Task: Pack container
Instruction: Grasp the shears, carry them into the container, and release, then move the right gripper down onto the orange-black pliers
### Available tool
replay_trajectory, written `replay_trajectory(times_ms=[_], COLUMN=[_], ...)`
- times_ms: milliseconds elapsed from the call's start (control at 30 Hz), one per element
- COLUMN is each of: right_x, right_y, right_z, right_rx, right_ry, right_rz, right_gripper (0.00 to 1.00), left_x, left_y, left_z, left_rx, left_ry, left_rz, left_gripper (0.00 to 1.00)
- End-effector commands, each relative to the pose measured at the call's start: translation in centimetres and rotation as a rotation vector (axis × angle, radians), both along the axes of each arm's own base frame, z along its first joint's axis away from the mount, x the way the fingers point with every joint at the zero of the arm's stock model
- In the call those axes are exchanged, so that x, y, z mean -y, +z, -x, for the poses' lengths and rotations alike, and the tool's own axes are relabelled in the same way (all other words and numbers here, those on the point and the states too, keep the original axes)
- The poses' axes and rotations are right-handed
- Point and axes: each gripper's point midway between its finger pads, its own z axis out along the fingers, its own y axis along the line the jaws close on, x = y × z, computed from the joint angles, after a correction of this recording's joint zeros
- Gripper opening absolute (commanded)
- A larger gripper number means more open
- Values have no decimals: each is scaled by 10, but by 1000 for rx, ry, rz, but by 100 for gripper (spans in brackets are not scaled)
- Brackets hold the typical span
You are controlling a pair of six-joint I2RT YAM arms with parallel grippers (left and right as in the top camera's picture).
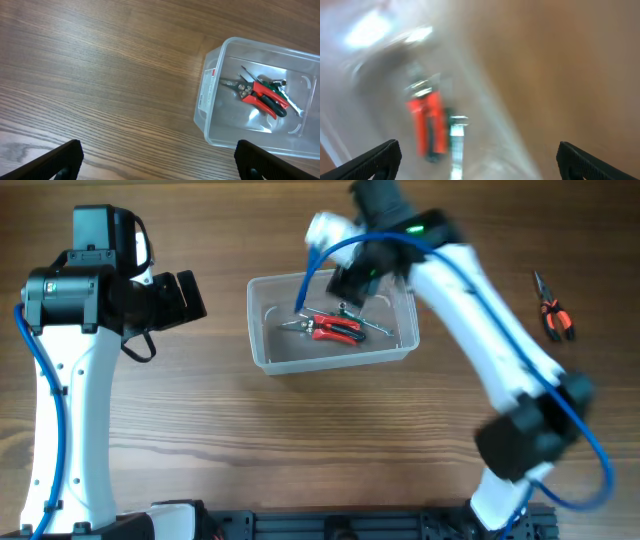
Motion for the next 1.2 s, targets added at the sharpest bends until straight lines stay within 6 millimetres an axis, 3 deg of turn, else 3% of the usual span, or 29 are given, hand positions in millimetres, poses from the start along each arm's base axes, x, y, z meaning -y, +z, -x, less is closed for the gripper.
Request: replay_trajectory(times_ms=[0,67,100,167,233,267,333,433,567,767,1167], right_x=[139,228,269,314,355,376,397,409,397,392,388], right_y=[94,87,70,40,-3,-35,-79,-122,-161,-193,-230], right_z=[-20,-14,-6,6,17,24,34,38,33,34,30], right_rx=[163,112,54,-41,-156,-239,-353,-468,-571,-649,-700], right_ry=[-617,-884,-1000,-1128,-1234,-1285,-1328,-1336,-1274,-1244,-1232], right_rz=[-149,-175,-160,-135,-102,-80,-48,-34,-77,-82,-96], right_gripper=[100,100,100,100,100,100,100,100,100,99,99], left_x=[3,3,3,3,3,3,3,3,3,3,3], left_y=[6,6,6,6,6,6,6,6,6,6,6], left_z=[0,0,0,0,0,0,0,0,0,0,0], left_rx=[19,19,19,19,19,19,19,19,19,19,19], left_ry=[-13,-13,-12,-13,-13,-12,-12,-12,6,9,9], left_rz=[3,3,2,3,3,3,3,3,11,12,12], left_gripper=[100,100,100,100,100,100,100,100,100,100,100])
